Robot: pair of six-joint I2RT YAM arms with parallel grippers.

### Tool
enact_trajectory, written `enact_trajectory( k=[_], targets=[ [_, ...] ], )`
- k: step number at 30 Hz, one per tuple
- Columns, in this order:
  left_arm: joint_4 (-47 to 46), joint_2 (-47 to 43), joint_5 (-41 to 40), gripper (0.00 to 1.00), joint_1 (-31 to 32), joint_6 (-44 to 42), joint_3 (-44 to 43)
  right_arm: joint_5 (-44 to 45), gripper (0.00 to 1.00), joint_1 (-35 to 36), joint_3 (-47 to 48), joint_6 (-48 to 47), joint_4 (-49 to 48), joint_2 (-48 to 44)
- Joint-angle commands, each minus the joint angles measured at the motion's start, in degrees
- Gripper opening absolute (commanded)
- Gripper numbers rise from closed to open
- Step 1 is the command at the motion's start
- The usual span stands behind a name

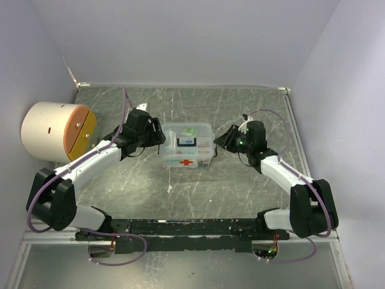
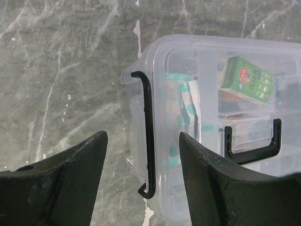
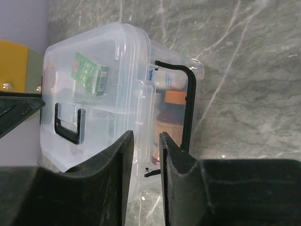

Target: Organize the medicine kit

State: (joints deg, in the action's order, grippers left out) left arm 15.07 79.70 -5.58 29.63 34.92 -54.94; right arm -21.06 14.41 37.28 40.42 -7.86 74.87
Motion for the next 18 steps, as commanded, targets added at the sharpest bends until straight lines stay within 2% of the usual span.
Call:
enact_trajectory(
  k=[1,9,15,18],
  targets=[
    [0.98,1.21,-1.66,0.72,0.17,-1.5,-0.99,-4.05,0.26,0.85,-2.89,0.5,-0.61,2.5],
    [1.84,1.59,-3.89,0.71,0.05,-1.78,-1.12,-4.2,0.28,1.93,-2.46,0.19,-1.33,2.42],
    [1.64,2.05,-3.7,0.7,0.08,-1.69,-1.36,5.06,0.42,0.75,-2.8,3.69,1.92,-1.78],
    [1.88,2.46,-3.14,0.7,0.02,-1.78,-1.52,7.5,0.55,-0.07,-3.63,5.19,1.59,-4.21]
  ],
)
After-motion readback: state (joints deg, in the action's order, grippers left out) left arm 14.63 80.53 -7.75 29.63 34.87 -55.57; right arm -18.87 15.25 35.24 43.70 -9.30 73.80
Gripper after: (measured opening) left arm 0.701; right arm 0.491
